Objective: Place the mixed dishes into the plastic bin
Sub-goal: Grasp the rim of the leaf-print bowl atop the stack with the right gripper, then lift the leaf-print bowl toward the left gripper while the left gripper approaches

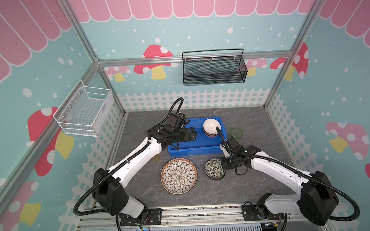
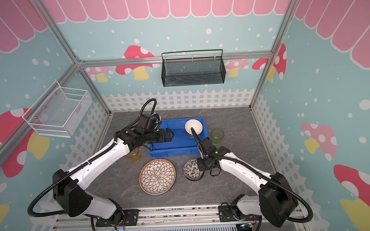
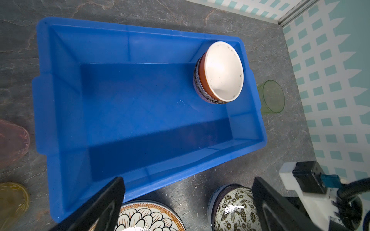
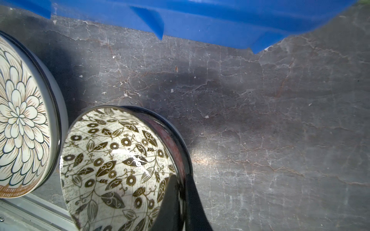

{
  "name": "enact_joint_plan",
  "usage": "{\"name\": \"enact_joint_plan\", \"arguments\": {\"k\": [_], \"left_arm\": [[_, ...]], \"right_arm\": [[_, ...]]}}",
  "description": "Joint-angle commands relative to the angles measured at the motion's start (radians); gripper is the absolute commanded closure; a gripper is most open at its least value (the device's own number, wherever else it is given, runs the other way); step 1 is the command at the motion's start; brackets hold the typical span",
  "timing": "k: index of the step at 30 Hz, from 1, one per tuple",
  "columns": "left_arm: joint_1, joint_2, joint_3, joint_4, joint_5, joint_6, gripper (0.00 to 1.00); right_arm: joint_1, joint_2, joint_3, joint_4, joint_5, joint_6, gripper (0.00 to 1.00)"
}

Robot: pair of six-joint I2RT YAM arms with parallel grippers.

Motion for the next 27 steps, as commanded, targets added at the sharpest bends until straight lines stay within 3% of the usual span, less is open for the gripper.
{"name": "enact_joint_plan", "arguments": {"k": [1, 7, 16, 27], "left_arm": [[0.009, 0.007, 0.035, -0.012, -0.018, 0.015, 0.01], [0.008, -0.034, -0.005, -0.036, -0.053, 0.015, 0.01], [-0.001, -0.129, -0.149, -0.062, 0.029, -0.072, 0.0], [-0.04, -0.21, -0.241, -0.054, 0.011, -0.163, 0.0]], "right_arm": [[0.008, -0.021, 0.049, -0.011, -0.013, -0.017, 1.0], [0.004, -0.013, 0.092, -0.031, -0.018, -0.05, 1.0], [0.002, 0.05, 0.179, -0.034, -0.055, -0.096, 1.0], [0.003, 0.145, 0.324, -0.027, -0.129, -0.156, 1.0]]}}
